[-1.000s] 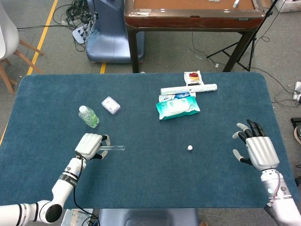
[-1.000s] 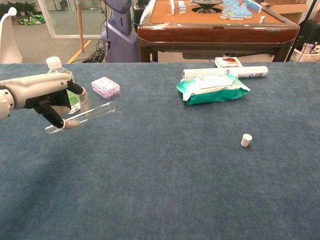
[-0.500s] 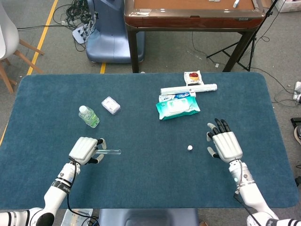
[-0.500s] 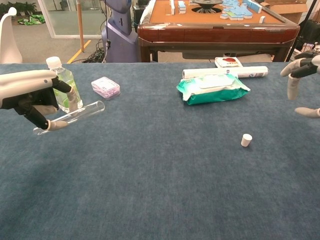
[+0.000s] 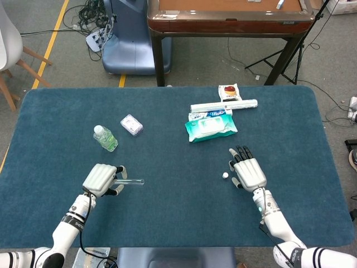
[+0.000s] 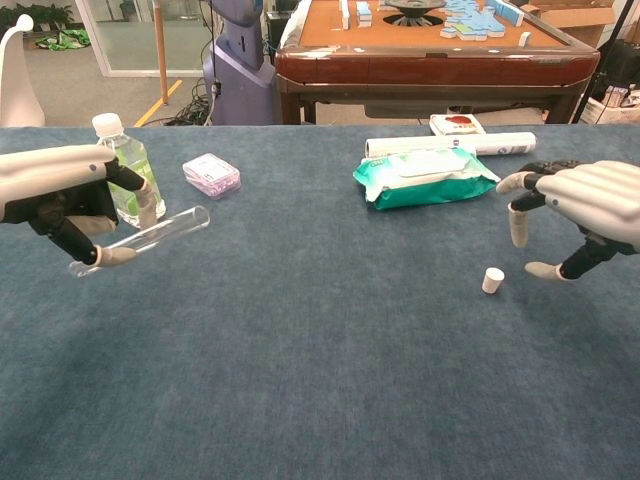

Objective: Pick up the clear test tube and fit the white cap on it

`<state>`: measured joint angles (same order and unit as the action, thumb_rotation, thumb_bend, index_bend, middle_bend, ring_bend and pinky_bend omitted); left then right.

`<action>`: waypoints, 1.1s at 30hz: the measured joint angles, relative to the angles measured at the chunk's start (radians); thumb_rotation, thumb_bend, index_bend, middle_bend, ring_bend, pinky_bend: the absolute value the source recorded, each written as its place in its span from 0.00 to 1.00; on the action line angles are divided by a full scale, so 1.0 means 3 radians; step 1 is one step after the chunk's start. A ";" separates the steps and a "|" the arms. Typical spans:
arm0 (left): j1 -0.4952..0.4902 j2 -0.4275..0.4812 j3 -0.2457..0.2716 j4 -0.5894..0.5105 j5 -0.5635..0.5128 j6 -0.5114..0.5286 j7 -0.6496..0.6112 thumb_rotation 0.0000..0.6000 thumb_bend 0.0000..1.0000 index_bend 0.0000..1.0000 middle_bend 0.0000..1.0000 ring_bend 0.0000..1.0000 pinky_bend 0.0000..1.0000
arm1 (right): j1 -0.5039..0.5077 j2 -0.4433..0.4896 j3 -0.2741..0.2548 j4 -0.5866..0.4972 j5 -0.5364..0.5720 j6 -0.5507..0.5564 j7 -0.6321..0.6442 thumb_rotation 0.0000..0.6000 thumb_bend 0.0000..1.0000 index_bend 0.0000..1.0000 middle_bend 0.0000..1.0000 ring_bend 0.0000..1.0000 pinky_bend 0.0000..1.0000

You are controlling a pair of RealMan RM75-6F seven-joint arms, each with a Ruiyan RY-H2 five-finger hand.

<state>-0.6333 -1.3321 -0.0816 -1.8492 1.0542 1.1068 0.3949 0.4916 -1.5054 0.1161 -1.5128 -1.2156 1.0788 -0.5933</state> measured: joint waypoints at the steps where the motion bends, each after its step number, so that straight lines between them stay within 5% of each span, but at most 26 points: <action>1: 0.0001 -0.0002 -0.0001 -0.0001 0.0001 -0.0003 0.0000 1.00 0.32 0.58 1.00 1.00 1.00 | 0.0013 -0.0032 -0.0003 0.0039 0.0002 -0.0014 0.0009 1.00 0.29 0.48 0.13 0.00 0.00; 11: 0.0005 -0.0007 -0.0015 0.0012 -0.0015 -0.0035 0.0004 1.00 0.32 0.58 1.00 1.00 1.00 | 0.0163 -0.0284 0.0021 0.0329 0.0144 -0.0166 0.0010 1.00 0.29 0.48 0.13 0.00 0.00; 33: 0.0005 -0.0015 -0.0041 0.0067 -0.0038 -0.0100 -0.0032 1.00 0.32 0.58 1.00 1.00 1.00 | 0.0284 -0.0347 0.0001 0.0371 0.0371 -0.0254 -0.0070 1.00 0.29 0.48 0.13 0.00 0.00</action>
<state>-0.6318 -1.3364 -0.0939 -1.8291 1.0429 1.0768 0.3853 0.5768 -1.6096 0.1164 -1.4015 -1.1042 1.0027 -0.6142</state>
